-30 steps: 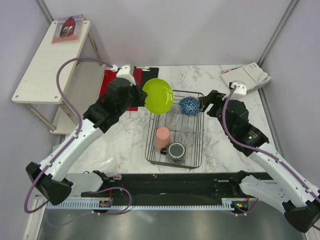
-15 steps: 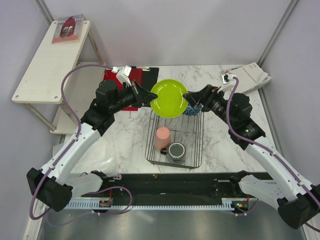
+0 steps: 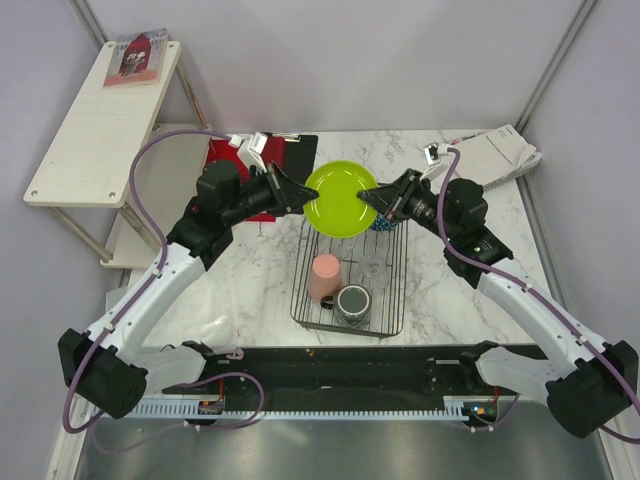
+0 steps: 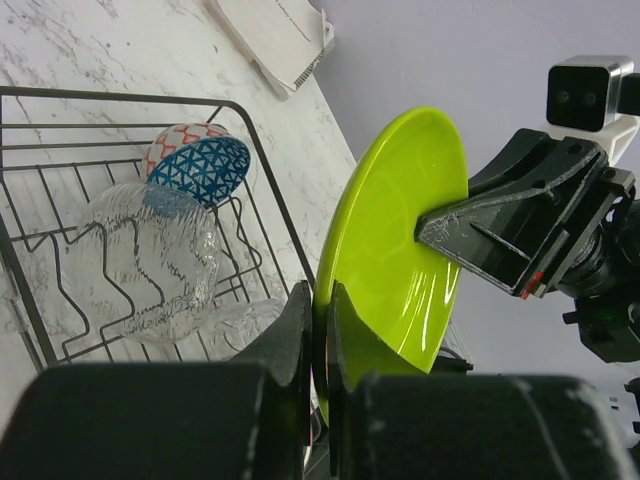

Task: Unload the mixed dishes from the dish rack
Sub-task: Place the plate at the center of the board.

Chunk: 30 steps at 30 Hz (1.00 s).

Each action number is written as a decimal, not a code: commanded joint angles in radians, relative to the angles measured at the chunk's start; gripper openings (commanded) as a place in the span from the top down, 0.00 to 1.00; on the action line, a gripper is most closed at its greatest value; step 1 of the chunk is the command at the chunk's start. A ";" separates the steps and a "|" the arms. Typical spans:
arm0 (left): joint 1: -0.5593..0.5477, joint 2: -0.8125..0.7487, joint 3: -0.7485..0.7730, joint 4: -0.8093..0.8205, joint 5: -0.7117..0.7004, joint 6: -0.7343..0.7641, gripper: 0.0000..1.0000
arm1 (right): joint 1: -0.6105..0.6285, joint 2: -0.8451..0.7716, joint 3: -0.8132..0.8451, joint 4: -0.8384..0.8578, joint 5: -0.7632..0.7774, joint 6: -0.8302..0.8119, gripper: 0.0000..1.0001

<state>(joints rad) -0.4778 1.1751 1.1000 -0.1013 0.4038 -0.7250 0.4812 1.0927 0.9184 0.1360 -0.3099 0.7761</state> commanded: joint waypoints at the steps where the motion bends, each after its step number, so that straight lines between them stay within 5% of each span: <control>1: 0.002 -0.017 0.000 0.026 -0.023 -0.002 0.97 | -0.001 -0.013 -0.009 0.008 0.023 -0.026 0.93; 2: 0.004 -0.018 0.009 0.017 -0.031 0.007 0.92 | -0.001 -0.016 -0.010 -0.010 0.037 -0.032 0.97; 6: 0.008 -0.043 0.035 -0.125 -0.226 0.024 0.01 | -0.010 -0.039 -0.009 -0.071 0.152 -0.047 1.00; 12: 0.008 -0.150 0.003 -0.239 -0.496 0.001 0.01 | -0.174 -0.057 0.011 -0.180 0.304 0.017 1.00; 17: 0.008 -0.219 -0.080 -0.232 -0.442 0.019 0.01 | -0.407 -0.031 -0.004 -0.273 0.443 0.101 1.00; 23: -0.008 -0.325 -0.187 -0.190 -0.382 0.028 0.02 | -0.636 0.085 -0.107 -0.204 0.419 0.242 1.00; 30: -0.033 -0.359 -0.235 -0.195 -0.393 0.030 0.04 | -0.662 0.254 -0.136 -0.147 0.437 0.201 0.97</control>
<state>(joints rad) -0.5064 0.8402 0.8833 -0.3168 0.0082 -0.7120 -0.1837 1.2972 0.7803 -0.0902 0.1162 0.9741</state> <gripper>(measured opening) 0.973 0.055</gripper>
